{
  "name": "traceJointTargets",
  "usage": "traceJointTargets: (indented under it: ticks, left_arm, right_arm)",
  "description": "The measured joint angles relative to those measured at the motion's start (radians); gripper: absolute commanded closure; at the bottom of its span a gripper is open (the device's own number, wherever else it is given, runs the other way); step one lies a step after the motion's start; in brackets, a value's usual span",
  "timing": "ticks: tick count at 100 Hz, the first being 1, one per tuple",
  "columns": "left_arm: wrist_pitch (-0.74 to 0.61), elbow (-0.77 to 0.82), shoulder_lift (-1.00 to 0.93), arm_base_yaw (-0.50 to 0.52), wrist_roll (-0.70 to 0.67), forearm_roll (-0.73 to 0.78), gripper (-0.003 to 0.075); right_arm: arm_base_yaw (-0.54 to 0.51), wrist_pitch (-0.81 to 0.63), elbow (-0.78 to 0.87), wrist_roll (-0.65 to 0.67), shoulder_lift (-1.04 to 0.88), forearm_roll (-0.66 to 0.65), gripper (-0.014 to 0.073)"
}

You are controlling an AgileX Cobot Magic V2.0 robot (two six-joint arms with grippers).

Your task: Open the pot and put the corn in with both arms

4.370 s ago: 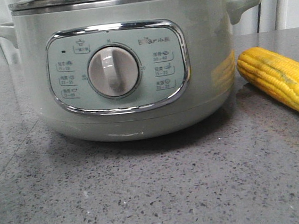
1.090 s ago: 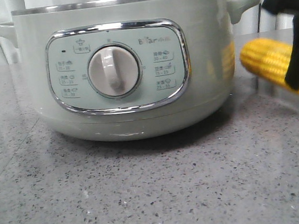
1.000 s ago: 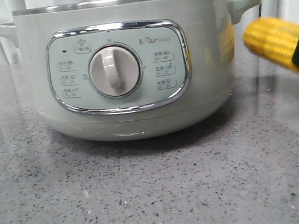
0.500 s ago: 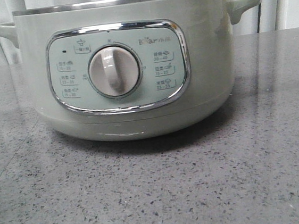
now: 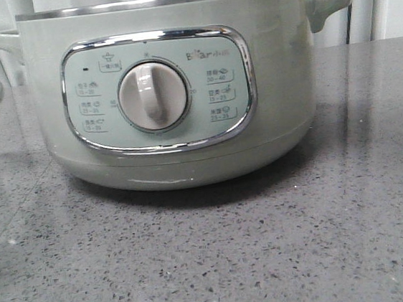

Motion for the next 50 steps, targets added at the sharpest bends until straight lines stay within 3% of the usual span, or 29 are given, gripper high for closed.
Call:
traceJointTargets:
  ticks: [23, 50]
  left_arm:
    - [-0.062, 0.005, 0.148, 0.007, 0.005, 0.0, 0.0741]
    - [-0.15, 0.005, 0.281, 0.085, 0.01, 0.0, 0.0741]
  right_arm:
    - [0.094, -0.087, -0.07, -0.027, 0.143, 0.006, 0.0577]
    - [0.099, -0.129, -0.094, -0.031, 0.262, 0.006, 0.0577]
